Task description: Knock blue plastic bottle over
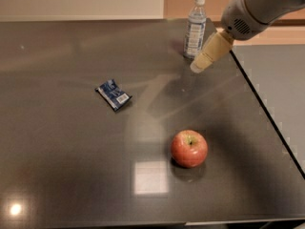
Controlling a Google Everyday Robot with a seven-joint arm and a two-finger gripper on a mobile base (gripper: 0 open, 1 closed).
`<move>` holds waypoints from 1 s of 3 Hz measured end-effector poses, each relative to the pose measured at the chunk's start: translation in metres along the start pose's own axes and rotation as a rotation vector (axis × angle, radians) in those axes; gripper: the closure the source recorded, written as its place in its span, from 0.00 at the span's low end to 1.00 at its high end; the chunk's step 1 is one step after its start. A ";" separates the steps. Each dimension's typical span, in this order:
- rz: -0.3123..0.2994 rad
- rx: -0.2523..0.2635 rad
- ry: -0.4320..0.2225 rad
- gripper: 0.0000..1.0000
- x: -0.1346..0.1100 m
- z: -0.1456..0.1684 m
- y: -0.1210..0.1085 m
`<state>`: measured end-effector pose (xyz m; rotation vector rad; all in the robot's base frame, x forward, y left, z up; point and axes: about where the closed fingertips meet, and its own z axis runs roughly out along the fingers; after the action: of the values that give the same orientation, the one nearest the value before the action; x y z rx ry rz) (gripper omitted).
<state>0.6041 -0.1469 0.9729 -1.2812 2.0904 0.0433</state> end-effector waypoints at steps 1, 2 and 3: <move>0.129 0.038 -0.049 0.00 -0.009 0.019 -0.028; 0.243 0.060 -0.104 0.00 -0.012 0.032 -0.057; 0.332 0.063 -0.157 0.00 -0.014 0.043 -0.084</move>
Offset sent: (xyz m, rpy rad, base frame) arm 0.1069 -0.0239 0.0036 0.3215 -0.0240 -0.2993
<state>0.6976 -0.1640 0.9728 -0.8547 2.1271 0.2149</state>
